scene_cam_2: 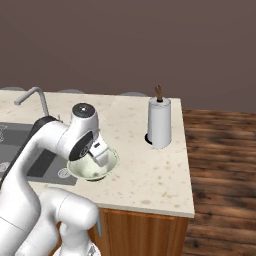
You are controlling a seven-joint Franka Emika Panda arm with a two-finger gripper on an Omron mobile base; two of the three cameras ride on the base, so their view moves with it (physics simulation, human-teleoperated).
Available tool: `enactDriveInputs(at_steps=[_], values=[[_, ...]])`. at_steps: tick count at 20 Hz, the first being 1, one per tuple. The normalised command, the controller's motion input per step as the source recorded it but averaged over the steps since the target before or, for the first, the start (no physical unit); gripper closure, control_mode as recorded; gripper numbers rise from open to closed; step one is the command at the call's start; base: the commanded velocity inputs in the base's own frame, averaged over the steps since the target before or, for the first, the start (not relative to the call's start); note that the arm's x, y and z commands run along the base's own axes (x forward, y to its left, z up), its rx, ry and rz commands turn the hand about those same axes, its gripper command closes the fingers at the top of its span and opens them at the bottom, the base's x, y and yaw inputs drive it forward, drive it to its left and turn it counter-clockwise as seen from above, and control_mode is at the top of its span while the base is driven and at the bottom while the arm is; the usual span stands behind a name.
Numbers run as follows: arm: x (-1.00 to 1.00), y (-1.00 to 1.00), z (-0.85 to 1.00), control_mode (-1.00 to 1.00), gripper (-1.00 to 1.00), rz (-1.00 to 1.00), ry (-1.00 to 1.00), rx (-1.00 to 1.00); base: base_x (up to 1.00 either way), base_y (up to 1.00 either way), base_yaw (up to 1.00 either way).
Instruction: Pick the cup and bowl from the counter and place them on the counter next to the sink.
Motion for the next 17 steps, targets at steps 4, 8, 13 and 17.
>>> enactDriveInputs(at_steps=[4, 8, 13, 17], values=[[-0.33, 0.0, 0.34, -1.0, -1.0, 0.16, -0.02, -0.02, 0.0, 0.0, 0.0], [-0.54, 0.0, 0.22, -1.0, -1.0, 0.26, -0.02, 0.0, 0.0, 0.0, 0.0], [-0.66, 0.02, 0.11, -1.0, -1.0, 0.31, -0.02, 0.0, 0.0, 0.0, 0.0], [-0.7, 0.06, 0.06, -1.0, -1.0, 0.28, 0.0, -0.01, 0.0, 0.0, 0.0]])
